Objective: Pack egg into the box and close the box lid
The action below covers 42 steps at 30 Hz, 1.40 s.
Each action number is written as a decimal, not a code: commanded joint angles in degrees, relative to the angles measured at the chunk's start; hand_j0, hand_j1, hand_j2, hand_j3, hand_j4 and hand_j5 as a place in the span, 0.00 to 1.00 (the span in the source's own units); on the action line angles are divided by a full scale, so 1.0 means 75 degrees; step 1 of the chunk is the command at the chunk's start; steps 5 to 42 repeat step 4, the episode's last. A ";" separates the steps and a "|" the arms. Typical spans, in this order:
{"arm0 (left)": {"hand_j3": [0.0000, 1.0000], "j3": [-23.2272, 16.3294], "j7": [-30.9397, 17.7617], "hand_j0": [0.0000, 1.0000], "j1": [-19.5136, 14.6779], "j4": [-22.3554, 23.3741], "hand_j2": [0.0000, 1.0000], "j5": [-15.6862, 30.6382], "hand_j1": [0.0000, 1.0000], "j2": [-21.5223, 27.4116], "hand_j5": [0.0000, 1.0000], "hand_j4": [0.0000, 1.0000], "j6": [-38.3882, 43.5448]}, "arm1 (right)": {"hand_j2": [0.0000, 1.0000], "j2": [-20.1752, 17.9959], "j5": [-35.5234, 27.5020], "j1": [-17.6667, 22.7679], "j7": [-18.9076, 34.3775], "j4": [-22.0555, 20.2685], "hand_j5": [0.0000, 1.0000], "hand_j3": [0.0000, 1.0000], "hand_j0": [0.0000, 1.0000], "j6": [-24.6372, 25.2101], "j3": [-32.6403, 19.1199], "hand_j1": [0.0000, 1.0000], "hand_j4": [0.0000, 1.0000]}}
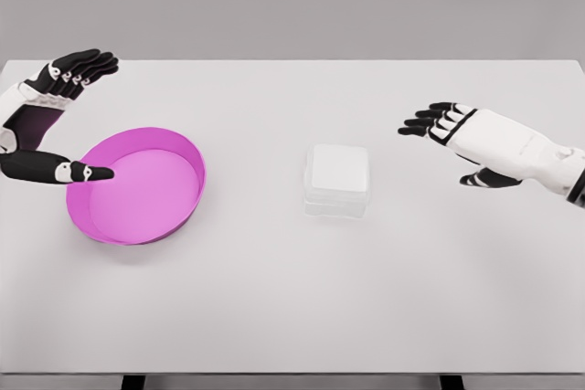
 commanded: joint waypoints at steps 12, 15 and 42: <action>1.00 0.0095 0.0002 1.00 0.0012 0.0068 1.00 0.0060 1.00 0.0009 1.00 1.00 0.0014 | 1.00 -0.0064 -0.0055 0.0000 -0.0004 0.0004 1.00 1.00 1.00 0.0022 -0.0023 1.00 1.00; 1.00 0.0095 0.0002 1.00 0.0012 0.0068 1.00 0.0060 1.00 0.0009 1.00 1.00 0.0014 | 1.00 -0.0064 -0.0055 0.0000 -0.0004 0.0004 1.00 1.00 1.00 0.0022 -0.0023 1.00 1.00; 1.00 0.0095 0.0002 1.00 0.0012 0.0068 1.00 0.0060 1.00 0.0009 1.00 1.00 0.0014 | 1.00 -0.0064 -0.0055 0.0000 -0.0004 0.0004 1.00 1.00 1.00 0.0022 -0.0023 1.00 1.00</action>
